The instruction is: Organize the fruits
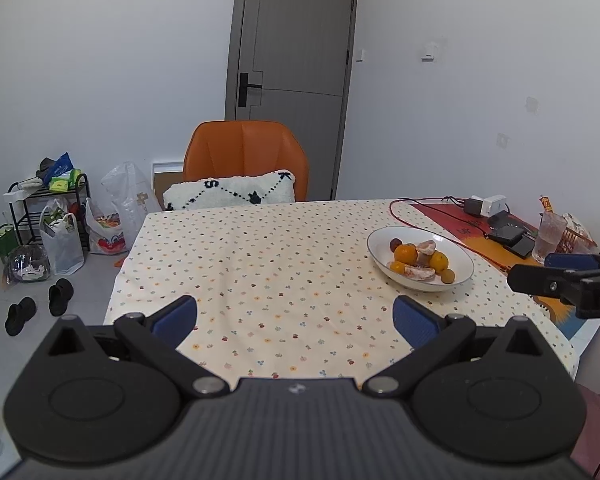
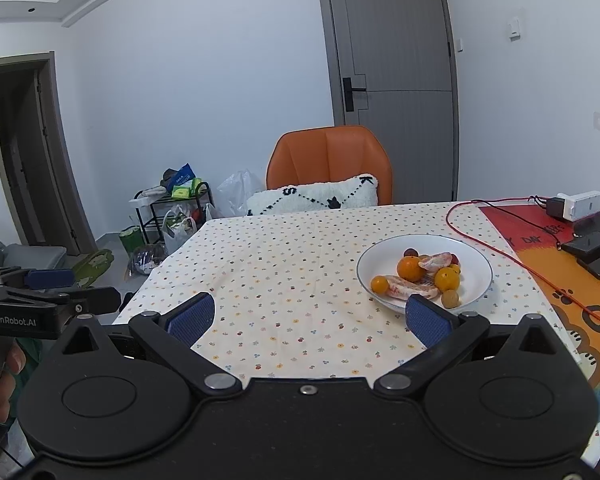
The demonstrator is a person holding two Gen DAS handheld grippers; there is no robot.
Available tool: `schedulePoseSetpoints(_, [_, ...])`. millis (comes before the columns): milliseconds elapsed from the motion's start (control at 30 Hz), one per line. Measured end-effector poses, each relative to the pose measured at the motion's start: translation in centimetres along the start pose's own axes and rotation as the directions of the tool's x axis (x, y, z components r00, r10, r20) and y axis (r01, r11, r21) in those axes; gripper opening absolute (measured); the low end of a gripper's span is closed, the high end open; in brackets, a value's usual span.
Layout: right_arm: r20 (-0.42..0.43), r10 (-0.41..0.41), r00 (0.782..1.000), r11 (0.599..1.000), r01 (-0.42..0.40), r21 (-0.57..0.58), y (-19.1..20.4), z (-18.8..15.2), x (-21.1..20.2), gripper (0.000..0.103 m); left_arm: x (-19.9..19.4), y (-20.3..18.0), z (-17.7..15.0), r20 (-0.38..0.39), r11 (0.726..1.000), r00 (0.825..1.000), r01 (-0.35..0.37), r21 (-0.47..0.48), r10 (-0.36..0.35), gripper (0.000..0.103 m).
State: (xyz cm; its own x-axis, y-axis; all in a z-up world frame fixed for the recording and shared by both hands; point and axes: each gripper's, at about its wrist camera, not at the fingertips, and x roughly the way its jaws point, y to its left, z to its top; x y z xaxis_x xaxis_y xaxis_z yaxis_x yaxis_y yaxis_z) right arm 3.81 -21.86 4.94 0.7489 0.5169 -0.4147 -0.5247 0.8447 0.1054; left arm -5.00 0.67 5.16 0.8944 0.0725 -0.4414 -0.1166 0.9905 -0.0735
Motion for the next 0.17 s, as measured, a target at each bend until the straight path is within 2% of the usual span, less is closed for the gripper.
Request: schedulePoseSetpoints(167, [-0.001,0.0,1.0,1.0,0.0,-0.001,-0.04,-0.04,0.13,0.103,0.14,-0.02,-0.08,-0.008,1.0,1.0,0.004,-0.003,-0.004,0.103])
